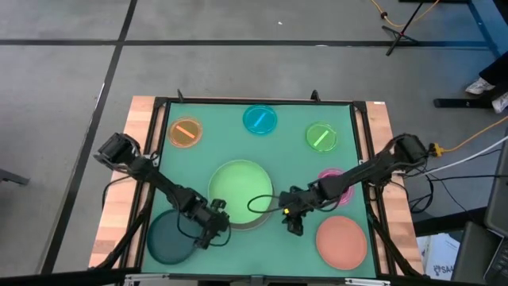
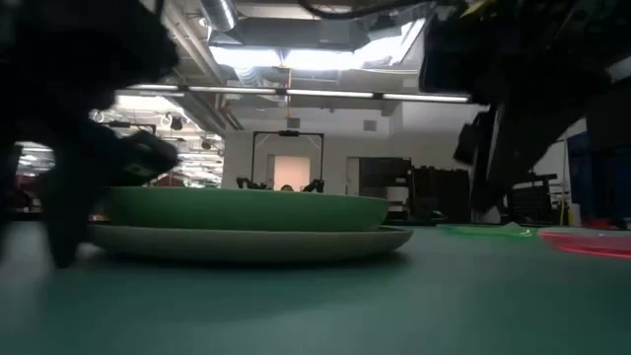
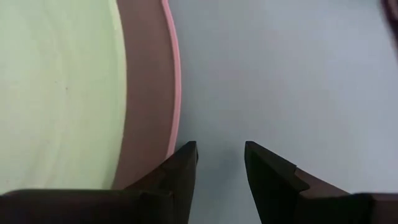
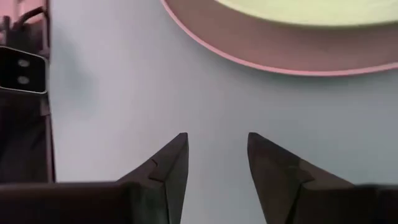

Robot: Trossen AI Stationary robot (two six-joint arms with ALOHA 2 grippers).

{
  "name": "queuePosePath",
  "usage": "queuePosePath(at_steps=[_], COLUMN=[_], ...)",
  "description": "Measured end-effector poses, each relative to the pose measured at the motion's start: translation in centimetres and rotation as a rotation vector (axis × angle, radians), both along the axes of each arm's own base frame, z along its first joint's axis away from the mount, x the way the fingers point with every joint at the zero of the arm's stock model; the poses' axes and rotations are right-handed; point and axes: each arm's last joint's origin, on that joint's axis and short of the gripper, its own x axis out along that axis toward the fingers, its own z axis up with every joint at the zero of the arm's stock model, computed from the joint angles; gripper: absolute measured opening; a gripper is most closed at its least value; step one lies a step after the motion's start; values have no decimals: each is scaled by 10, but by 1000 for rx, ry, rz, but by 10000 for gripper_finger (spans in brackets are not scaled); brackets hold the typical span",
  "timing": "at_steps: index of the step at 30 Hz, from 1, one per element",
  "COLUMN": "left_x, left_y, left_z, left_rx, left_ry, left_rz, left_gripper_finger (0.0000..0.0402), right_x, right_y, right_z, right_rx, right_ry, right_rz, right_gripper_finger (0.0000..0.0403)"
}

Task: Stack plastic plates
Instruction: Move the stacked plate to the center of the table, then stack the dark blue plate on the green plate

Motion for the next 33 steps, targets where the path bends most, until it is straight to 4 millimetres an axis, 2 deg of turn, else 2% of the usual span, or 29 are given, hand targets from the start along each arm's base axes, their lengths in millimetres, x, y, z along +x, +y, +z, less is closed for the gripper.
queuePosePath(at_steps=[9, 15, 21, 27, 33], left_x=[13, 11, -8, -36, -63], left_y=[24, 21, 10, 5, 5], left_z=[0, 7, 31, 66, 80], left_rx=[96, 132, 156, 87, 34], left_ry=[-59, -21, -55, -177, -234], left_rz=[18, 8, -31, -43, -26], left_gripper_finger=[133, 133, 133, 133, 133], right_x=[-28, -39, -50, -52, -50], right_y=[-16, -18, -15, -17, -17], right_z=[22, 36, 51, 59, 60], right_rx=[-173, -166, -189, -231, -240], right_ry=[79, 80, 23, -43, -69], right_rz=[-84, -93, -82, -101, -101], right_gripper_finger=[154, 154, 154, 154, 154])
